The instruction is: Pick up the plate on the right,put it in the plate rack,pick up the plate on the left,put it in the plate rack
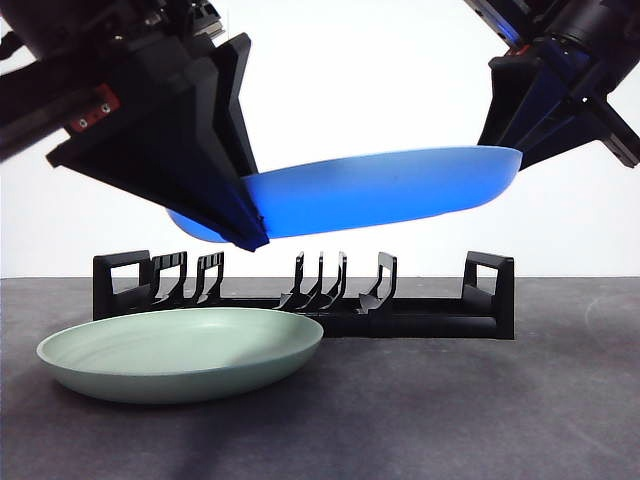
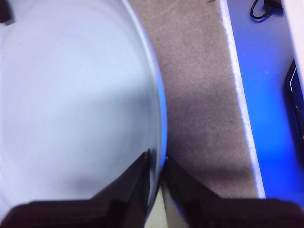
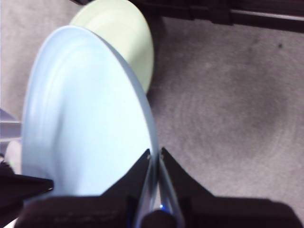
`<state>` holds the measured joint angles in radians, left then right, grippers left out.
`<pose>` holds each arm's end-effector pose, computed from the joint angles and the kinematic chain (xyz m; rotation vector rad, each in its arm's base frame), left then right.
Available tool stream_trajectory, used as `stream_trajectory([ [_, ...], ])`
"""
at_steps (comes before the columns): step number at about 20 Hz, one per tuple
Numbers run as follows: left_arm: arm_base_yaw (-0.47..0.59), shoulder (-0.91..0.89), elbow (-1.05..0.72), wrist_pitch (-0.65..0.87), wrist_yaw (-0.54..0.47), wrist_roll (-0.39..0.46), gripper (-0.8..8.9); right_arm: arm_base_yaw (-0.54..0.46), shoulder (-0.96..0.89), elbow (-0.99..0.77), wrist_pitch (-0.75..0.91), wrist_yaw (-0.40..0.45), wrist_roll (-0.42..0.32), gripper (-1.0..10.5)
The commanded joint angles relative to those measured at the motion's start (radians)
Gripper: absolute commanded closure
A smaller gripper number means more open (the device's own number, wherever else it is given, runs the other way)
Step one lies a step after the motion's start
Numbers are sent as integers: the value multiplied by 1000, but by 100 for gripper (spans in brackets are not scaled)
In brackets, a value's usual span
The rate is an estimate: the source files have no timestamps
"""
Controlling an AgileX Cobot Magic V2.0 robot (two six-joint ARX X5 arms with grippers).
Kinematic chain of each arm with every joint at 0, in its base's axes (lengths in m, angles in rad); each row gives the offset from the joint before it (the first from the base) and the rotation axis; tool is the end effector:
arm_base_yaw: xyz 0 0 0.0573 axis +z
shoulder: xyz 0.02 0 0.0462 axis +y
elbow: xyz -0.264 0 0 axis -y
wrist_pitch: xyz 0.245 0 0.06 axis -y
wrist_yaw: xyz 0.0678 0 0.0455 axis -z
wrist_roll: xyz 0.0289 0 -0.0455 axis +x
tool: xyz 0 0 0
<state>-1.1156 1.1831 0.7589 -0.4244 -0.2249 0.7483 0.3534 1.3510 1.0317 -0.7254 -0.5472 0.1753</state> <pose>0.1076 -0.2052 0.2297 1.2130 0.3532 -1.0885 0.2390 0.1042 0.2612 0.2522 1.1433 0.7199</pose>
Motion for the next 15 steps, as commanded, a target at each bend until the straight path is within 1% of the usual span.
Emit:
stream_trajectory([
  [1, 7, 6, -5, 5, -6, -40, 822, 7, -3, 27, 3, -55, -2, 951],
  [2, 7, 6, -5, 5, -6, -40, 822, 6, -4, 39, 5, -53, -9, 933],
  [3, 7, 6, -5, 5, -7, -40, 822, 6, -5, 55, 6, -53, -19, 887],
  [5, 7, 6, -5, 12, -12, -43, 822, -11, -14, 92, 15, -50, -21, 669],
  [6, 7, 6, -5, 25, -21, -52, 822, -23, -22, 113, 21, -50, -20, 612],
  [8, 7, 6, -5, 74, -69, -75, 822, -49, -52, 154, 44, -50, -16, 601],
  [10, 9, 5, -4, 134, -95, -86, 822, -79, -101, 169, 115, -50, 12, 601],
  [13, 22, 5, 36, 207, -153, -148, 822, -119, -201, 169, 248, -40, 61, 602],
  [15, 51, 5, 114, 225, -171, -197, 822, -141, -260, 169, 284, 23, 62, 602],
])
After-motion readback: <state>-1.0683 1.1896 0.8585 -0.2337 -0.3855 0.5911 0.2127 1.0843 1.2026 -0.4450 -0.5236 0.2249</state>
